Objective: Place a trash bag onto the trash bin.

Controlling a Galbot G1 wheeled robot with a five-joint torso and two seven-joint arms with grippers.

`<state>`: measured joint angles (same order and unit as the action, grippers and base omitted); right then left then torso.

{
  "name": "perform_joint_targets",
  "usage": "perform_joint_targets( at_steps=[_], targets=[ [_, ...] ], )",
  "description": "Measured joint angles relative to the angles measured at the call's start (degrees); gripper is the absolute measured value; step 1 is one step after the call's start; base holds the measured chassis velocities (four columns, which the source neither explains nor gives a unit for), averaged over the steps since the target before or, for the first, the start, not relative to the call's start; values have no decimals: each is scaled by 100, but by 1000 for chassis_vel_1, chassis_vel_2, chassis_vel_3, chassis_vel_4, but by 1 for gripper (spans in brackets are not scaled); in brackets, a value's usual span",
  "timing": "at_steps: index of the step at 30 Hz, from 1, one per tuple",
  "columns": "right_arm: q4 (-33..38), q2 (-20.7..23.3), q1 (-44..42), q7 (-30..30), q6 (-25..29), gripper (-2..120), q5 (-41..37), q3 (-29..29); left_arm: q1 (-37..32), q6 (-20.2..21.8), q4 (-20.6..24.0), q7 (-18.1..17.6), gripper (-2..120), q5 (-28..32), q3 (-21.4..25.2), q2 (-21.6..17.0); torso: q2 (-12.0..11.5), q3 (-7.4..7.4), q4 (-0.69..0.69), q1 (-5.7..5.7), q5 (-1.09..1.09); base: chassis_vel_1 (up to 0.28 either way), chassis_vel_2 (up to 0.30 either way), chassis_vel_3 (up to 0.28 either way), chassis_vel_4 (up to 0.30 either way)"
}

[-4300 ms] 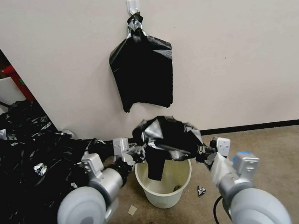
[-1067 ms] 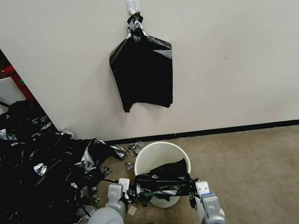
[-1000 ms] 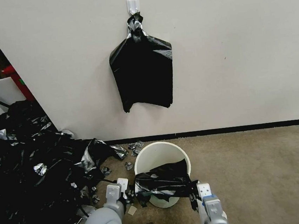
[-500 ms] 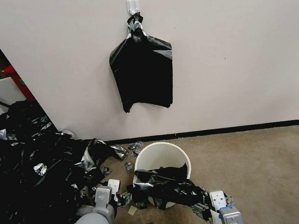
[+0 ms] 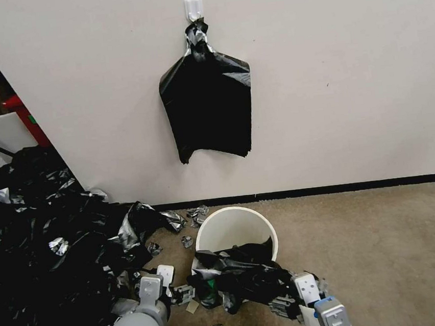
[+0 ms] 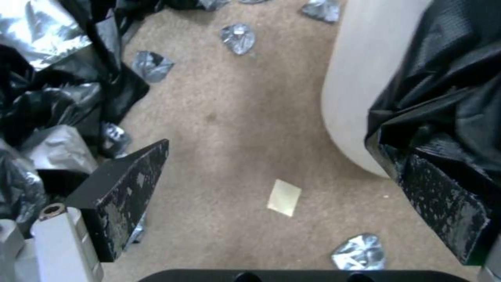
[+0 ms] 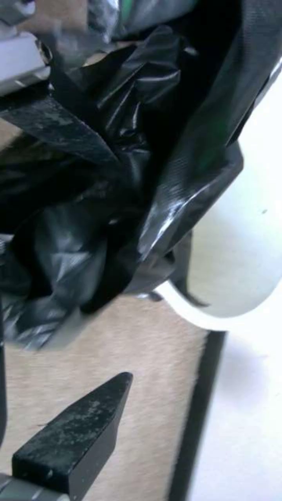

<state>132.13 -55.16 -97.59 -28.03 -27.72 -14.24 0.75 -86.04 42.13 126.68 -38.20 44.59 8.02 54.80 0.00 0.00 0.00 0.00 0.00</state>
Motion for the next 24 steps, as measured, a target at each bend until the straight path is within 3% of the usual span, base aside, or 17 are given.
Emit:
perform_joint_targets(
  at_steps=[8,13,16,21,22,24],
  targets=[
    [-280,21,-19,445,644,100,719,42,-84,0,237,6,100,-145,37,49,0,0,0,0,0,0,0,0,0],
    [-76,180,-39,772,1415,100,1064,222,-7,0,145,73,100,-257,358,-174,0,0,0,0,0,0,0,0,0],
    [83,327,-65,811,1600,100,1051,270,41,0,36,147,100,-257,470,-246,0,0,0,0,-1,0,0,0,0],
    [257,487,163,798,1684,100,559,424,68,-1,-98,594,100,-113,726,-297,0,0,0,0,-2,0,0,0,0],
    [243,456,252,765,1642,100,444,456,60,0,-105,788,100,-55,800,-296,0,0,1,0,-2,0,0,0,0],
    [-15,271,533,650,1517,100,269,490,44,0,-179,1638,100,31,1116,-289,0,0,0,0,0,0,0,0,0]
  ],
)
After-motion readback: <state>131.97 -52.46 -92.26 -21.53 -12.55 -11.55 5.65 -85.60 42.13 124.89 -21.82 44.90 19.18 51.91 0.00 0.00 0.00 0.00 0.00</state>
